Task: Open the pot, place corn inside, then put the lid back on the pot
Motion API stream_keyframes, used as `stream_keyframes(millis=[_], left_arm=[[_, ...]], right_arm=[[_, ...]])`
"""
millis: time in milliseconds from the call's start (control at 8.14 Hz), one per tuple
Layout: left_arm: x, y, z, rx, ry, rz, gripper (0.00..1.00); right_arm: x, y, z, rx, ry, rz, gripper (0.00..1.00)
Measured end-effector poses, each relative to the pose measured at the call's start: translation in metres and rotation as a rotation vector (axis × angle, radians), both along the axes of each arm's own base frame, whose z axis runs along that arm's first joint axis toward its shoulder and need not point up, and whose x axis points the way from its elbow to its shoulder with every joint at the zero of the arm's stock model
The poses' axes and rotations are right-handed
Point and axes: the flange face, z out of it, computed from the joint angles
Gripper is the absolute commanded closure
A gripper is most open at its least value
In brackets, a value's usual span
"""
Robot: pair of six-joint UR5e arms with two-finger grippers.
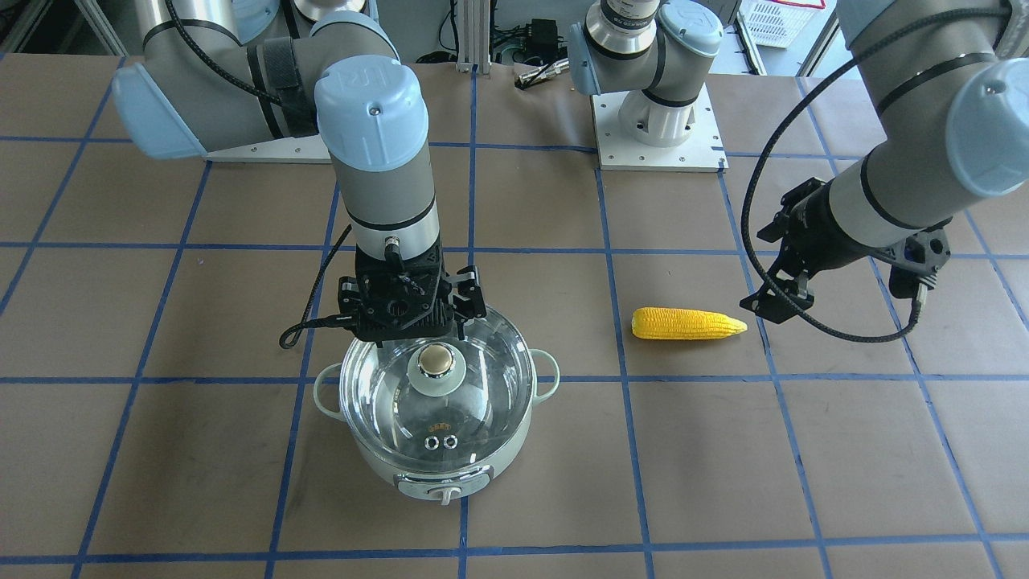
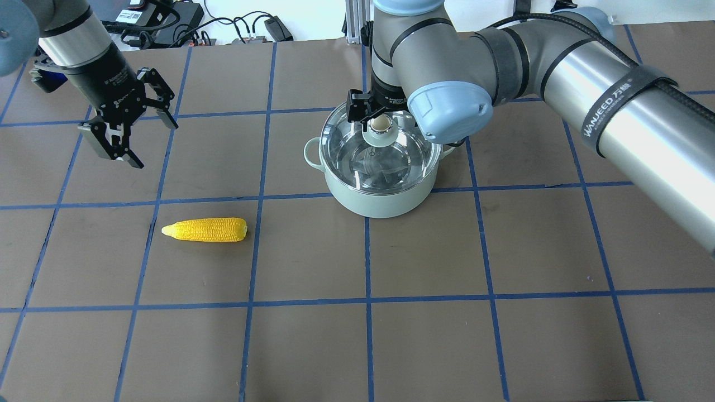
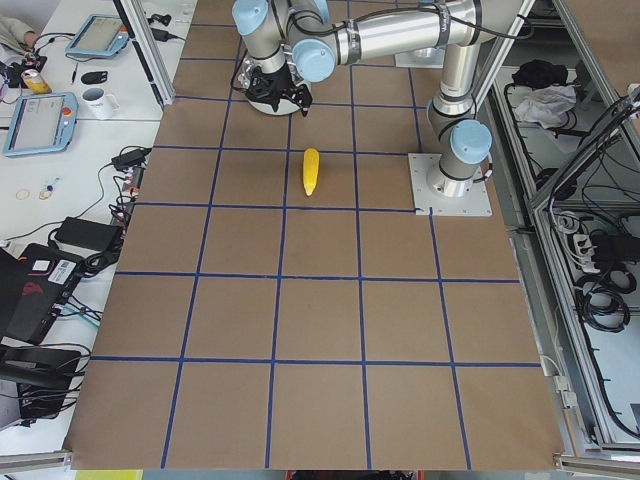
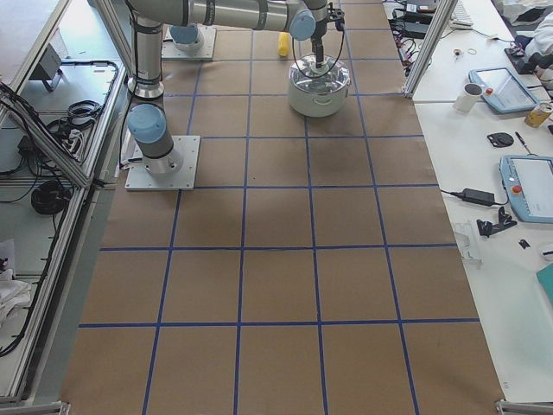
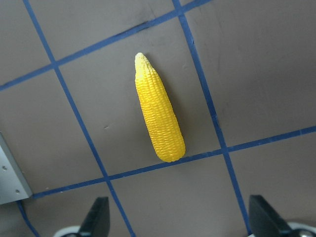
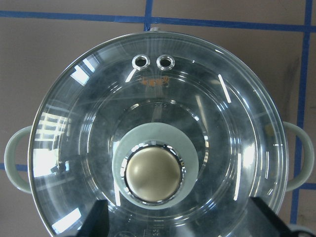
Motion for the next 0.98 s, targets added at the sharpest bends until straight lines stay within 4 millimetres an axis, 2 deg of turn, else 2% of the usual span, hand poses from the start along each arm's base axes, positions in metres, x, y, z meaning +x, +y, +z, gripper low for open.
stream_keyframes(millis=[369,615,983], left_arm=[[-0.008,0.003,-0.068,-0.030,0.034,0.186,0.00],[-0.010,0.012,-0.101,-0.009,0.019,0.263,0.00],[-0.008,0.013,-0.147,-0.024,-0.016,0.329,0.00]], right_arm=[[0.000,-0.012,-0.013,-0.013,0.033,-0.108,0.00],[0.007,-0.026,-0.012,-0.032,0.022,-0.135,0.00],[0.025,-0.027,-0.020,-0.039,0.023,-0.129,0.00]])
